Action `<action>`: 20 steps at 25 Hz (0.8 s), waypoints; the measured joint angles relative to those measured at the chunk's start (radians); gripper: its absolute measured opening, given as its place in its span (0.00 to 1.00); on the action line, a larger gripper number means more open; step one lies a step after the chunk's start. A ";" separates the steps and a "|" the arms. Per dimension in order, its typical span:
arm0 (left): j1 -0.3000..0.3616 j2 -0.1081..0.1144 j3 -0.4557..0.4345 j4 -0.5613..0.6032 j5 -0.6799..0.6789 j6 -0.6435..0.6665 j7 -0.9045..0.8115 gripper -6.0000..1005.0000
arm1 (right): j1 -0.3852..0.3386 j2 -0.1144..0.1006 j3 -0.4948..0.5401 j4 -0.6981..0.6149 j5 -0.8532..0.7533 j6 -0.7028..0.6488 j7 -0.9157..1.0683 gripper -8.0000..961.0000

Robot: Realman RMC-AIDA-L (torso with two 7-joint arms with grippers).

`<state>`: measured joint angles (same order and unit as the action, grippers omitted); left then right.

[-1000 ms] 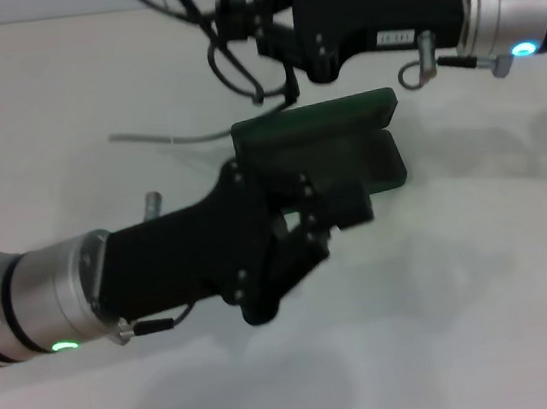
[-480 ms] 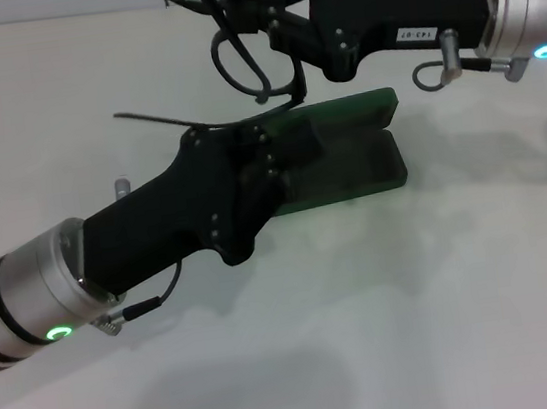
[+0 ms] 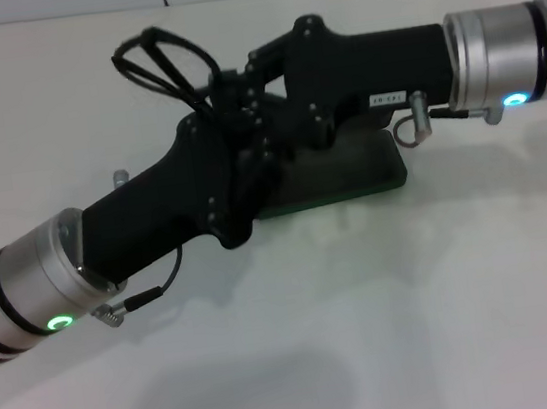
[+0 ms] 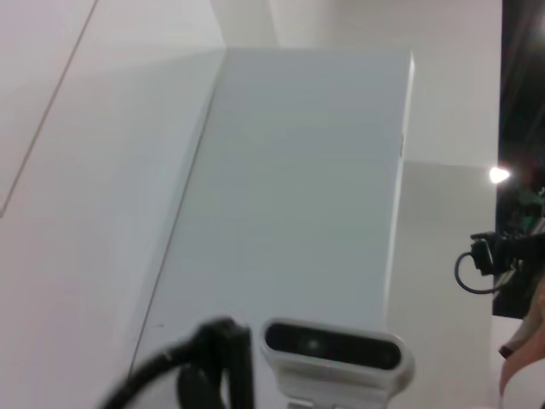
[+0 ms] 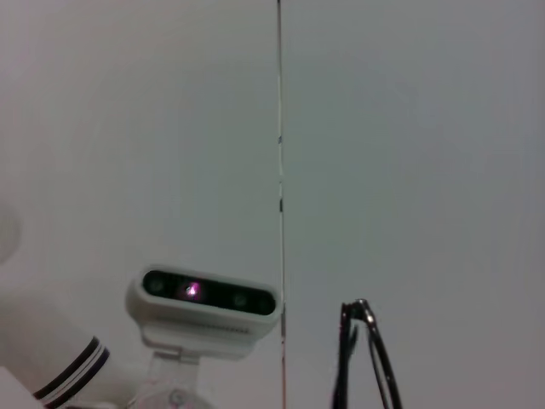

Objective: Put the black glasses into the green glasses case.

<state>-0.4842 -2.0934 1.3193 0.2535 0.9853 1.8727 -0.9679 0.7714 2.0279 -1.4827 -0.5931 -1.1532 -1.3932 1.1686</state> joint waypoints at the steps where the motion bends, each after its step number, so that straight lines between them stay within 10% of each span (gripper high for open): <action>1: 0.001 0.000 0.000 0.000 -0.007 -0.004 -0.006 0.04 | 0.000 0.000 -0.005 0.000 0.000 0.001 0.000 0.06; 20: 0.039 0.030 0.010 0.012 0.034 0.093 -0.028 0.04 | -0.023 -0.014 0.027 -0.013 -0.038 0.059 -0.003 0.06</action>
<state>-0.4448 -2.0633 1.3294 0.2660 1.0196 1.9659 -0.9956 0.7488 2.0141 -1.4562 -0.6062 -1.1916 -1.3345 1.1657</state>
